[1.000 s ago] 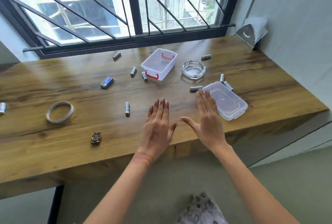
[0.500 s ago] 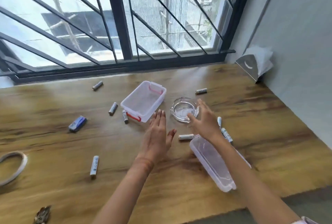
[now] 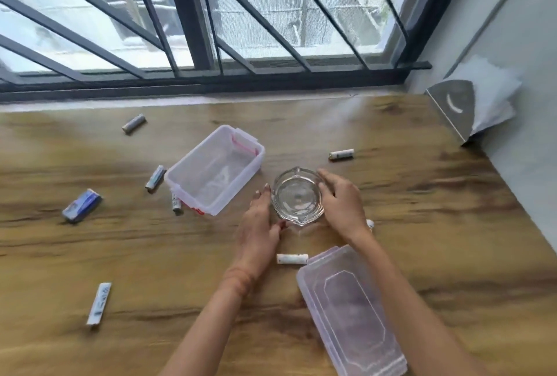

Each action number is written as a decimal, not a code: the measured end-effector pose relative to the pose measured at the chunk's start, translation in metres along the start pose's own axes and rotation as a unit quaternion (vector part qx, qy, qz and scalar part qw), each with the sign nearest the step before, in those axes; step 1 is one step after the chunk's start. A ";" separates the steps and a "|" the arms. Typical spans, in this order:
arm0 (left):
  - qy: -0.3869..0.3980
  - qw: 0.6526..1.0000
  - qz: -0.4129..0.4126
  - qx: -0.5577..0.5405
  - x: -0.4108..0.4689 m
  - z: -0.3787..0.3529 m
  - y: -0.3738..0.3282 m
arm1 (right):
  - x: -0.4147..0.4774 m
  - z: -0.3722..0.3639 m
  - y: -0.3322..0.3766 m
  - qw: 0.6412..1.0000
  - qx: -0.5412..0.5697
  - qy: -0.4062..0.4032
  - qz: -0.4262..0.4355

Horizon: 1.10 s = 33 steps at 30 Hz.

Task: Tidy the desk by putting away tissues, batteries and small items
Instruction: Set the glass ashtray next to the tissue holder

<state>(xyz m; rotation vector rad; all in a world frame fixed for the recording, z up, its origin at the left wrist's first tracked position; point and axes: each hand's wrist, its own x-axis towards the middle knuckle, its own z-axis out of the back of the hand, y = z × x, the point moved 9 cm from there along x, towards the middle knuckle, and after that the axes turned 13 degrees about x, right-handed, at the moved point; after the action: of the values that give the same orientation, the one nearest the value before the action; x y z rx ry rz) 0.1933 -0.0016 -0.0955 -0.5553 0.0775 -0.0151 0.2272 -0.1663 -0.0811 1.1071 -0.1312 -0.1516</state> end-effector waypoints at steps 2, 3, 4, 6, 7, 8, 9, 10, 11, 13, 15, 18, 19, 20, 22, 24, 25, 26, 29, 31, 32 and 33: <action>-0.010 1.000 0.002 -0.020 0.000 0.003 0.002 | 0.000 0.004 0.000 0.999 0.032 -0.012 -0.011; -0.016 1.000 -0.003 -0.024 0.000 0.006 0.001 | 0.000 0.006 0.000 0.999 0.049 -0.016 -0.016; -0.023 0.999 -0.013 -0.026 0.000 0.010 -0.002 | 0.000 0.009 0.000 0.997 0.066 -0.019 -0.021; -0.029 0.998 -0.039 -0.043 0.004 0.019 -0.012 | 0.002 0.017 0.001 0.993 0.107 -0.027 -0.036; -0.027 0.997 -0.052 -0.055 0.007 0.024 -0.018 | 0.004 0.022 0.001 0.990 0.130 -0.032 -0.044; -0.026 0.995 -0.068 -0.061 0.011 0.028 -0.027 | 0.007 0.029 0.001 0.986 0.153 -0.044 -0.050; -0.026 0.994 -0.087 -0.059 0.015 0.033 -0.038 | 0.010 0.038 0.001 0.981 0.175 -0.062 -0.054; -0.025 0.993 -0.105 -0.054 0.022 0.036 -0.049 | 0.014 0.050 0.002 0.976 0.192 -0.084 -0.057; -0.024 0.991 -0.122 -0.050 0.029 0.038 -0.060 | 0.018 0.062 0.003 0.971 0.204 -0.107 -0.059; -0.016 0.988 -0.148 -0.044 0.043 0.039 -0.082 | 0.026 0.082 0.004 0.962 0.223 -0.141 -0.065; -0.005 0.985 -0.169 -0.041 0.060 0.034 -0.110 | 0.036 0.110 0.002 0.954 0.229 -0.181 -0.064; 0.024 0.981 -0.187 -0.042 0.090 0.019 -0.155 | 0.058 0.153 -0.003 0.949 0.222 -0.214 -0.060; 0.034 0.980 -0.192 -0.045 0.101 0.012 -0.170 | 0.066 0.164 -0.008 0.950 0.221 -0.211 -0.065; 0.040 0.978 -0.202 -0.043 0.113 0.005 -0.184 | 0.076 0.174 -0.012 0.951 0.224 -0.199 -0.070; 0.046 0.971 -0.230 -0.039 0.134 -0.007 -0.208 | 0.090 0.184 -0.021 0.954 0.245 -0.156 -0.078; 0.058 0.964 -0.255 -0.046 0.153 -0.021 -0.227 | 0.101 0.190 -0.029 0.957 0.259 -0.104 -0.076; 0.065 0.961 -0.263 -0.048 0.162 -0.029 -0.234 | 0.105 0.191 -0.033 0.959 0.264 -0.077 -0.068; 0.072 0.959 -0.271 -0.045 0.170 -0.037 -0.240 | 0.110 0.191 -0.038 0.962 0.259 -0.054 -0.062; 0.095 0.953 -0.287 -0.018 0.192 -0.062 -0.251 | 0.123 0.195 -0.061 0.965 0.243 -0.068 -0.065; 0.109 0.951 -0.288 -0.005 0.204 -0.077 -0.253 | 0.134 0.197 -0.076 0.971 0.217 -0.087 -0.048; 0.114 0.952 -0.283 -0.001 0.208 -0.082 -0.252 | 0.138 0.195 -0.082 0.975 0.200 -0.091 -0.042; 0.121 0.954 -0.276 0.004 0.212 -0.087 -0.252 | 0.143 0.193 -0.092 0.977 0.187 -0.096 -0.042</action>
<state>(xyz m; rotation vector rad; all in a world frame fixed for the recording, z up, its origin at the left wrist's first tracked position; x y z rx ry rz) 0.3999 -0.2687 -0.0513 -0.5505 0.1581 -0.6293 0.3275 -0.4032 -0.0740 1.4742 -0.2941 -0.3189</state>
